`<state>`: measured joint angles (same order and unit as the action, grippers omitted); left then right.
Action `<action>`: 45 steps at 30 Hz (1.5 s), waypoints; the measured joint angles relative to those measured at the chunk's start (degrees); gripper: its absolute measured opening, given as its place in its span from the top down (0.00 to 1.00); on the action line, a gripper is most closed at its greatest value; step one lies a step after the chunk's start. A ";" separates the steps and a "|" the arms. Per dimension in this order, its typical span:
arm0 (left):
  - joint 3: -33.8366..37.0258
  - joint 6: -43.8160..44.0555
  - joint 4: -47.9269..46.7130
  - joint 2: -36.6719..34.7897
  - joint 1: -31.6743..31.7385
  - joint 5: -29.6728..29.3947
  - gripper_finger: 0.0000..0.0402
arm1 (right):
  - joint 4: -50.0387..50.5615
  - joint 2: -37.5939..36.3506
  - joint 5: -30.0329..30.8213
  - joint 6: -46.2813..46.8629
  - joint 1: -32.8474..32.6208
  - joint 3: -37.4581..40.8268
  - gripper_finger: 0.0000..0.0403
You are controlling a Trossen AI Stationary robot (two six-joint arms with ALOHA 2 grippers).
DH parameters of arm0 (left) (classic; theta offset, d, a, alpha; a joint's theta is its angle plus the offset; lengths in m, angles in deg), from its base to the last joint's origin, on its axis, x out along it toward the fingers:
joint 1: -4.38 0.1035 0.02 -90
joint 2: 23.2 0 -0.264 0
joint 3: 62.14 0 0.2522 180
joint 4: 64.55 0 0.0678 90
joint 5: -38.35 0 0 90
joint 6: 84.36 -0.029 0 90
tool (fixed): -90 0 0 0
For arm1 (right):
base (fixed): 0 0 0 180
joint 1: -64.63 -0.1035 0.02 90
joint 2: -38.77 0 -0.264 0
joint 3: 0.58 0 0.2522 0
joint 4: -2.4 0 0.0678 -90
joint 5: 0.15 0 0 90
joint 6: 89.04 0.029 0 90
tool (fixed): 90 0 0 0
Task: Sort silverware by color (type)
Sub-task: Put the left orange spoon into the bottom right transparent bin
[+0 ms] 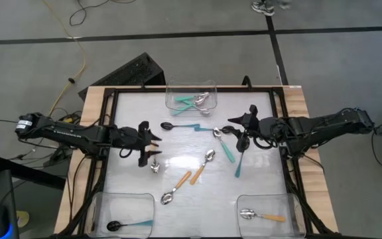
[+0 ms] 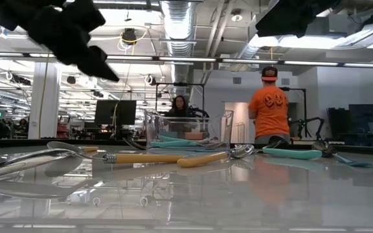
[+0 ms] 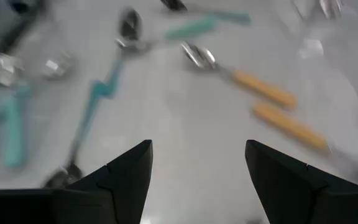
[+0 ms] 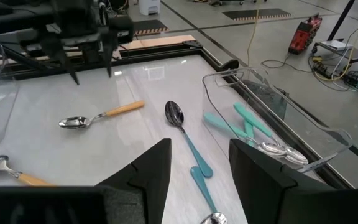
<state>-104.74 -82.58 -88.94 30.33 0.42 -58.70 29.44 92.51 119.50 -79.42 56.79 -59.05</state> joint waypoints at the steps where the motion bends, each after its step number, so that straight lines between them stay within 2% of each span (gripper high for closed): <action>1: 0.02 -0.46 -1.16 0.12 -0.62 0.82 0.40 | -0.02 0.00 0.00 -0.02 0.00 0.00 0.54; 4: 0.02 -1.99 -2.13 0.10 -2.98 2.26 0.40 | -0.02 -0.02 0.00 -0.02 0.00 0.00 0.54; 8: 0.02 -7.18 -3.55 0.10 -7.21 1.39 0.40 | -0.02 -0.01 -0.02 -0.02 0.00 0.00 0.54; 11: 0.02 -8.83 -5.19 0.10 -9.47 -1.18 0.40 | -0.02 -0.01 -0.02 -0.02 0.00 0.00 0.54; 14: 0.02 -7.50 -5.93 0.10 -10.35 -6.64 0.40 | -0.02 0.00 -0.02 -0.04 0.00 0.00 0.54; 17: 0.02 0.59 -6.45 0.10 -9.66 -14.28 0.40 | -0.02 -0.02 -0.02 -0.04 0.00 0.00 0.54; 20: 0.02 13.06 -7.34 0.10 -8.72 -18.44 0.40 | -0.02 -0.01 -0.02 -0.04 0.00 0.00 0.54; 24: 0.02 34.61 -9.45 0.82 -8.57 -19.32 0.40 | -0.02 0.00 -0.02 -0.08 0.00 0.00 0.54; 30: 0.01 51.24 -17.22 5.41 -10.16 -17.57 0.40 | 0.23 -0.02 -0.04 -0.22 0.00 0.00 0.54; 36: 0.00 61.02 -17.79 11.35 -10.28 -17.50 0.40 | 1.17 -0.02 -0.06 -0.13 -0.02 0.00 0.54; 45: -0.07 65.37 -14.00 17.54 -10.23 -20.78 0.40 | 1.23 -0.02 -0.19 -0.11 -0.02 0.00 0.54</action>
<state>-104.81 -17.21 -102.94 47.87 -9.81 -79.48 30.67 92.48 119.32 -79.52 56.77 -59.05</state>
